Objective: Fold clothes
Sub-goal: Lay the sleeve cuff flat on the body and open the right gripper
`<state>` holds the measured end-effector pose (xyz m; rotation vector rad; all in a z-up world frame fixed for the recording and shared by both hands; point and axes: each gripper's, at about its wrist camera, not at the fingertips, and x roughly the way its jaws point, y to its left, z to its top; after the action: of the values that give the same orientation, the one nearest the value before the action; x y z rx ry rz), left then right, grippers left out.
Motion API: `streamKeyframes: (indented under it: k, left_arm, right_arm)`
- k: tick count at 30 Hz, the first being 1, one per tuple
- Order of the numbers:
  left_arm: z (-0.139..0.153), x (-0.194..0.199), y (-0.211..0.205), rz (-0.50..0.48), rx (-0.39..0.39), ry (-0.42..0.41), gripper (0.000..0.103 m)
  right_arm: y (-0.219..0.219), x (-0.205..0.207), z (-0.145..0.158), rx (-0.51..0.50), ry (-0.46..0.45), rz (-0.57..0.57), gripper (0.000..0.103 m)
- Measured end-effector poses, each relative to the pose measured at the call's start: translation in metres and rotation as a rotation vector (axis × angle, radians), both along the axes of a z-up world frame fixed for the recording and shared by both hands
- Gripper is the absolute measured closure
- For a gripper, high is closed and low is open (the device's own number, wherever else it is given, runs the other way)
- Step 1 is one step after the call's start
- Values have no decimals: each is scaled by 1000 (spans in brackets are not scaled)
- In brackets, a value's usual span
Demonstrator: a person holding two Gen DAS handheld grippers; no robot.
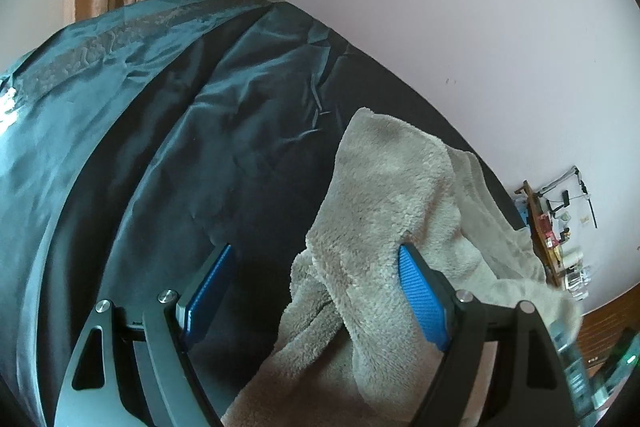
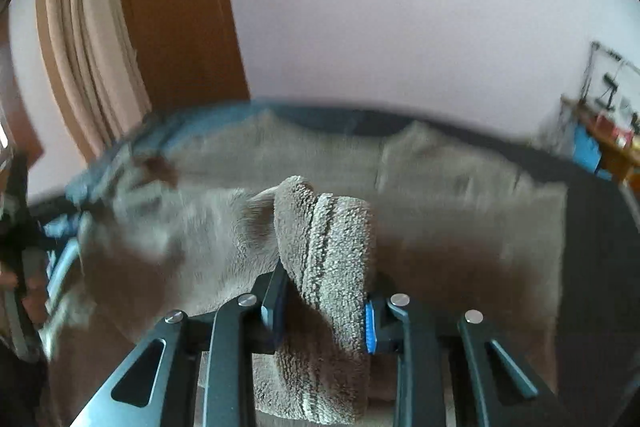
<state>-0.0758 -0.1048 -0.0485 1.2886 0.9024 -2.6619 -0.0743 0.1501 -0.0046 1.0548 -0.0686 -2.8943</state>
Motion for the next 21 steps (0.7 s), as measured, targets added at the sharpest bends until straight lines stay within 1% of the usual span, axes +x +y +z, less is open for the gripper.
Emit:
streamKeyframes:
  k: [3, 7, 9, 10, 12, 13, 15, 17, 18, 19, 20, 21]
  left_arm:
    - [3, 0, 0, -4, 11, 24, 18]
    - [5, 0, 4, -10, -19, 32, 18]
    - [4, -2, 9, -29, -32, 25, 18]
    - [3, -4, 12, -36, -50, 18, 18]
    - [2, -6, 21, -40, -146, -10, 17]
    - [2, -6, 24, -34, -193, -13, 15]
    - [4, -6, 30, -21, -280, -11, 14]
    - [5, -6, 33, -20, -328, -10, 12]
    - [5, -7, 35, -20, -352, -10, 12]
    - [4, -7, 35, -22, -354, -10, 12]
    - [4, -7, 34, -25, -346, -10, 12]
    - [4, -7, 30, -27, -320, -12, 12]
  right_arm:
    - [8, 0, 30, 29, 96, -57, 73]
    - [28, -1, 48, 76, 150, -149, 73]
    - [39, -3, 41, 74, 129, -187, 73]
    - [43, -6, 33, 78, 103, -195, 73]
    - [47, -11, 13, 90, 44, -201, 73]
    - [48, -13, 2, 95, 11, -200, 73]
    - [51, -18, -17, 86, -51, -200, 73]
    - [56, -19, -38, 67, -113, -215, 71]
    - [59, -22, -45, 57, -141, -216, 62]
    - [61, -25, -52, 55, -167, -220, 51]
    - [63, -25, -55, 58, -170, -226, 48]
    - [65, -22, -54, 55, -160, -233, 42]
